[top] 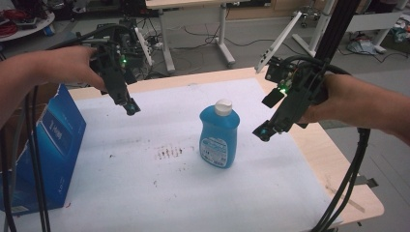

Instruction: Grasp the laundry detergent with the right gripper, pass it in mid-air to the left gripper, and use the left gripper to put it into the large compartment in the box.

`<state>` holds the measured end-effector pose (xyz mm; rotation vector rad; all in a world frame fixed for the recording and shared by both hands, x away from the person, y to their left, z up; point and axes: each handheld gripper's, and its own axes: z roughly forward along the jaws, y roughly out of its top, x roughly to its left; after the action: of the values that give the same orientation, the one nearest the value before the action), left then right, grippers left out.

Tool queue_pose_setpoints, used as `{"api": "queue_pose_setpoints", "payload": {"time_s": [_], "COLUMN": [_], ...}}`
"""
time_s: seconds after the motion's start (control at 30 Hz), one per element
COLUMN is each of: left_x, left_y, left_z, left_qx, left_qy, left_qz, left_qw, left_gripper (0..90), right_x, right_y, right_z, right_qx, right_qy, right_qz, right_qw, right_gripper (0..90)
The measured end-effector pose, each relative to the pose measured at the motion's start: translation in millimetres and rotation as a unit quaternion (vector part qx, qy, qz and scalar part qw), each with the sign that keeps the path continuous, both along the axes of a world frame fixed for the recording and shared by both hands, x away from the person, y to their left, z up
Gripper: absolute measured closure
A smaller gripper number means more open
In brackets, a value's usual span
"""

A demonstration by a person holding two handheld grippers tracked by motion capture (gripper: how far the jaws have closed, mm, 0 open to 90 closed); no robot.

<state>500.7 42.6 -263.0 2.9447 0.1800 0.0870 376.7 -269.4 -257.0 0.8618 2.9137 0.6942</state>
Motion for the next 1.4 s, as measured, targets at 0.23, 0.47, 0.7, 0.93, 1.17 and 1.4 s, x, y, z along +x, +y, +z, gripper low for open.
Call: {"api": "queue_pose_setpoints", "payload": {"time_s": [0.23, 0.47, 0.7, 0.93, 1.17, 1.4], "left_x": [-0.6, -0.1, -0.1, 0.2, 0.2, 0.0], "left_y": [2.7, 5.7, 7.2, 9.7, 10.5, 8.5], "left_z": [-1.5, -4.4, -7.9, -9.5, -10.9, -12.0], "left_qx": [-0.002, -0.004, -0.005, -0.008, -0.009, -0.007], "left_qy": [-0.002, 0.001, 0.0, 0.001, 0.001, 0.001], "left_qz": [0.003, 0.006, 0.006, 0.009, 0.012, 0.009], "left_qw": [1.0, 1.0, 1.0, 0.9999, 0.9999, 0.9999], "left_gripper": [1.8, 1.8, 1.8, 1.8, 1.8, 1.8], "right_x": [4.1, 6.6, 5.9, 3.4, -0.4, -1.8], "right_y": [-2.6, -5.7, -6.0, -6.1, -4.7, -4.9], "right_z": [-15.9, -30.0, -43.5, -55.4, -66.8, -78.0], "right_qx": [0.04, 0.072, 0.096, 0.118, 0.138, 0.151], "right_qy": [-0.013, -0.027, -0.03, -0.038, -0.042, -0.052], "right_qz": [-0.017, -0.031, -0.044, -0.055, -0.058, -0.065], "right_qw": [0.999, 0.9966, 0.994, 0.9908, 0.9878, 0.985], "right_gripper": [2.3, 2.3, 2.3, 2.3, 2.3, 2.3]}}
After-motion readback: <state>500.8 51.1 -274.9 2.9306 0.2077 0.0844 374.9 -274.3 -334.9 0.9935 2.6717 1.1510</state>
